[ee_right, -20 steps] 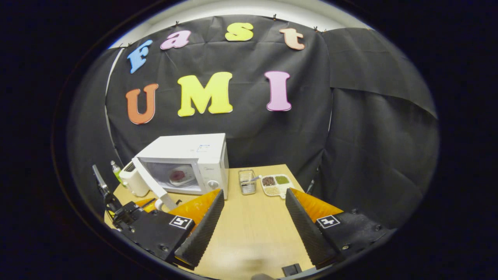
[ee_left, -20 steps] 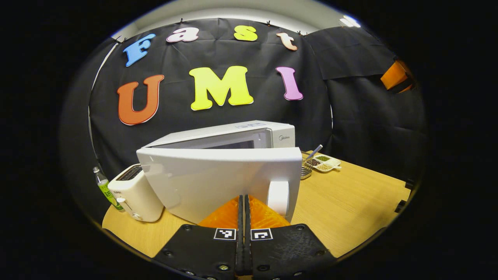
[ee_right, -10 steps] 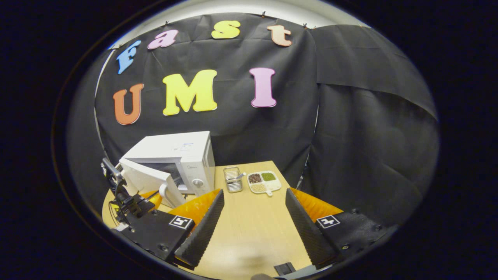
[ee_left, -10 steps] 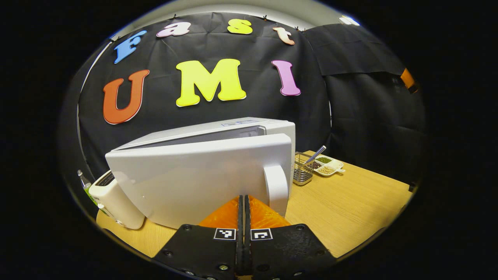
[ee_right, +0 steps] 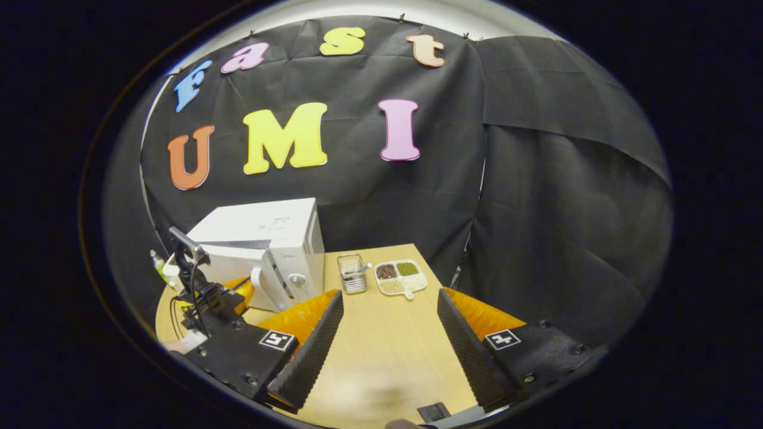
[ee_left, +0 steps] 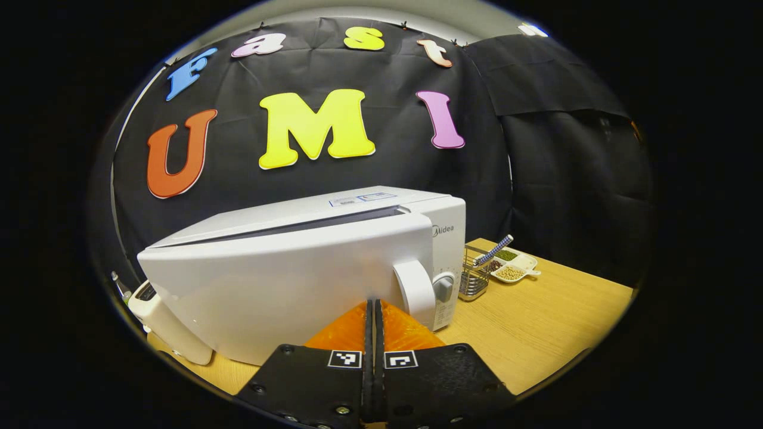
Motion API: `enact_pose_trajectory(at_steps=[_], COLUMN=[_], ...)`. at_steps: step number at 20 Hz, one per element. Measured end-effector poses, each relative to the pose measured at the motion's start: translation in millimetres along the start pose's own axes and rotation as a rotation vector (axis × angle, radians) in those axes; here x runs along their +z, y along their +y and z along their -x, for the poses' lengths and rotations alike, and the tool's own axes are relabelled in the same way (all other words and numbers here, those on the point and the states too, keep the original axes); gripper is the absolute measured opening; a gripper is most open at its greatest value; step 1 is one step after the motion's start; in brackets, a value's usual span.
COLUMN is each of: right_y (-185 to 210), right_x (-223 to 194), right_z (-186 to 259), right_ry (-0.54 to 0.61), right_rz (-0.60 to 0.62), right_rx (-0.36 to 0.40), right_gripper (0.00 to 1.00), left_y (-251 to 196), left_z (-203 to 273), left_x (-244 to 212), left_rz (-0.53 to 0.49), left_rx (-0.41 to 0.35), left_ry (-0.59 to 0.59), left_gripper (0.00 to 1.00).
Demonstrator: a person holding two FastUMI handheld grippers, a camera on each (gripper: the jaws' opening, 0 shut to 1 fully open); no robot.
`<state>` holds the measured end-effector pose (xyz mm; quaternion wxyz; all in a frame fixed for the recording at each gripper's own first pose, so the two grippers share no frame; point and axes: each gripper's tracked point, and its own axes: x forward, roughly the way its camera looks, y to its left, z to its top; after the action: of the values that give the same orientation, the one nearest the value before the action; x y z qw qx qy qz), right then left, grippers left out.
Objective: Open the microwave oven with the left hand, put the food in, and close the microwave oven.
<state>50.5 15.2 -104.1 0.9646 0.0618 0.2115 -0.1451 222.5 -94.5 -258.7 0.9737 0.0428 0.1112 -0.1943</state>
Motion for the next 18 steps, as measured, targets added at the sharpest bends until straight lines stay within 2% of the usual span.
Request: enact_pose_trajectory(at_steps=[9, 10, 11, 12, 13, 14, 15, 16, 18], right_y=[-9, -9, -8, -5, -3, 0, 4, 7, 13], right_x=[1, 1, 2, 3, 2, 2, 5, 6, 9], right_z=[0, 0, 0, -1, -1, 0, 1, 3, 4], right_ry=[-0.006, -0.005, -0.007, -0.007, -0.005, -0.007, -0.014, -0.024, -0.053], right_rz=[0.000, 0.002, 0.001, 0.001, 0.000, -0.001, -0.002, 0.007, 0.049], right_rx=[-0.015, -0.016, -0.014, -0.010, -0.003, 0.005, 0.014, 0.018, 0.020], right_gripper=[1.00, 0.92, 0.92, 1.00, 1.00, 0.92, 0.92, 1.00, 1.00], left_y=[1, 0, 2, 5, 5, 5, 6, 9, 15], left_z=[-18, -19, -23, -29, -28, -25, -15, 0, 40], left_x=[2, 3, 4, 5, 2, 4, 9, 15, 30], left_rz=[0.027, 0.023, 0.013, 0.003, 0.000, -0.002, -0.012, -0.022, -0.033], left_rx=[0.008, 0.012, 0.021, 0.032, 0.042, 0.054, 0.064, 0.078, 0.102], left_ry=[0.014, 0.008, 0.013, 0.015, 0.049, 0.053, 0.049, 0.035, -0.018], left_gripper=[0.00, 0.00, 0.00, 0.00, 0.00, 0.00, 0.00, 0.00, 0.01])
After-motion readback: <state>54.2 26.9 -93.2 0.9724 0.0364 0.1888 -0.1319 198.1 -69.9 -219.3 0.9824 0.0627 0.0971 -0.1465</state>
